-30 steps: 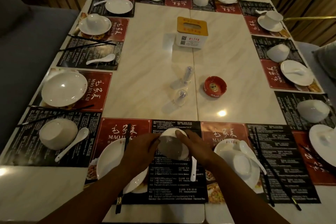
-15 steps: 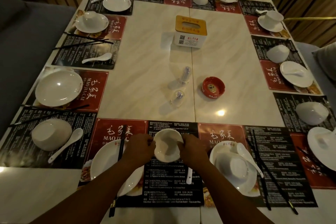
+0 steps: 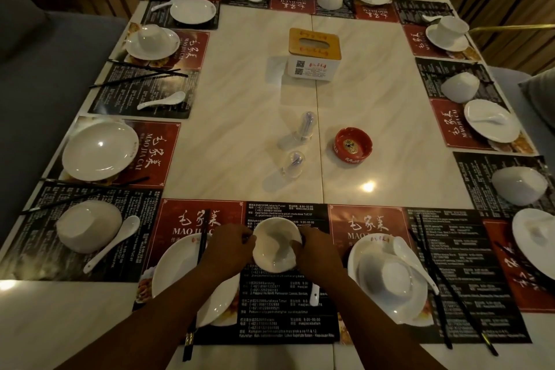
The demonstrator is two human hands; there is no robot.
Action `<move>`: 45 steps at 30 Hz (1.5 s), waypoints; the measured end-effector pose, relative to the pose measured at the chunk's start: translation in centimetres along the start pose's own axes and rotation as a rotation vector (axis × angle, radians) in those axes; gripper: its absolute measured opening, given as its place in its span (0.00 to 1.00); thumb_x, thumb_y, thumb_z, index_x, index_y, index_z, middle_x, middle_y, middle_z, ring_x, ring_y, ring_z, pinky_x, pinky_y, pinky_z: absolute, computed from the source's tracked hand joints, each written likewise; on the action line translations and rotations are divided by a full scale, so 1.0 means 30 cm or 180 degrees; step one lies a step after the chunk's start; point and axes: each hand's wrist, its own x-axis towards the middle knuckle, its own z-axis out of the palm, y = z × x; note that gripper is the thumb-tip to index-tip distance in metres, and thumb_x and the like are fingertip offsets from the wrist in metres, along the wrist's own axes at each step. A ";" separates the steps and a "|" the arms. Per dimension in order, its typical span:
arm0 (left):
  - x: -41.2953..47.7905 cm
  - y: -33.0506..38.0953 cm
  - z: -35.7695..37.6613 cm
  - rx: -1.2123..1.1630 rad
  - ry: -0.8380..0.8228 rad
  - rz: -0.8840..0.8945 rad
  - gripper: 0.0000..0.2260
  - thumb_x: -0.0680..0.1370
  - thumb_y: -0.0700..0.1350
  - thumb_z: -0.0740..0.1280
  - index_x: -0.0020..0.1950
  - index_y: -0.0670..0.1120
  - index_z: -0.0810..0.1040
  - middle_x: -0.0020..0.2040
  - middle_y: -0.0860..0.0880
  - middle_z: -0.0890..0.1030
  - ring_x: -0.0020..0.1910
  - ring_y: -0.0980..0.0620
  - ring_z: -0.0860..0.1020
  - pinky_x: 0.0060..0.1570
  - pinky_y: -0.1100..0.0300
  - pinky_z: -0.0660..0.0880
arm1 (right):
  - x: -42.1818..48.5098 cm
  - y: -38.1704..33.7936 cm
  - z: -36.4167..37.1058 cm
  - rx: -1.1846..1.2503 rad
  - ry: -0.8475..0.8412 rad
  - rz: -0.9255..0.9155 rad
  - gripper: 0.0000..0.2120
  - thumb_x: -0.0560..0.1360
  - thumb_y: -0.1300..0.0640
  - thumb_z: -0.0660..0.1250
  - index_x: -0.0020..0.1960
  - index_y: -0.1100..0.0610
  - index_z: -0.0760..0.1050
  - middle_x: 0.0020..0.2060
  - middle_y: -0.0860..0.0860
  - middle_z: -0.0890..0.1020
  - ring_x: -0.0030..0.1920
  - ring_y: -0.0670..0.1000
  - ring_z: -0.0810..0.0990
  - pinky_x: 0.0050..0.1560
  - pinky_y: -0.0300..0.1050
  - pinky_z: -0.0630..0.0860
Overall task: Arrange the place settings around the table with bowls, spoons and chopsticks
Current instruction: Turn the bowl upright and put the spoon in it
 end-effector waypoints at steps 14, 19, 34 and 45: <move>-0.044 -0.033 -0.024 -0.0290 0.0430 0.0073 0.06 0.79 0.45 0.67 0.53 0.50 0.84 0.43 0.57 0.84 0.36 0.58 0.82 0.44 0.61 0.78 | -0.176 0.165 0.059 -0.0289 0.0561 0.0556 0.11 0.76 0.45 0.68 0.55 0.49 0.73 0.44 0.45 0.82 0.43 0.45 0.82 0.45 0.42 0.80; -0.066 -0.076 -0.069 -0.0301 0.0552 -0.0015 0.08 0.79 0.45 0.68 0.57 0.52 0.82 0.44 0.58 0.81 0.40 0.57 0.83 0.42 0.60 0.79 | -0.184 0.158 0.108 0.0034 0.0504 0.0759 0.13 0.74 0.51 0.72 0.55 0.52 0.73 0.41 0.45 0.81 0.41 0.46 0.81 0.44 0.42 0.80; -0.096 -0.168 -0.157 -0.0700 0.0589 -0.0137 0.10 0.78 0.40 0.68 0.55 0.53 0.82 0.44 0.53 0.83 0.36 0.56 0.83 0.44 0.55 0.81 | -0.256 -0.091 -0.059 0.0842 0.0073 0.0689 0.08 0.70 0.52 0.78 0.42 0.52 0.79 0.37 0.47 0.85 0.37 0.41 0.83 0.39 0.35 0.77; -0.127 -0.226 -0.224 -0.0928 0.0832 -0.0231 0.11 0.77 0.40 0.70 0.45 0.58 0.76 0.45 0.53 0.82 0.41 0.51 0.83 0.40 0.59 0.79 | -0.238 -0.117 0.008 0.0594 0.0269 0.0929 0.12 0.68 0.49 0.79 0.39 0.55 0.80 0.34 0.48 0.84 0.35 0.43 0.83 0.37 0.34 0.73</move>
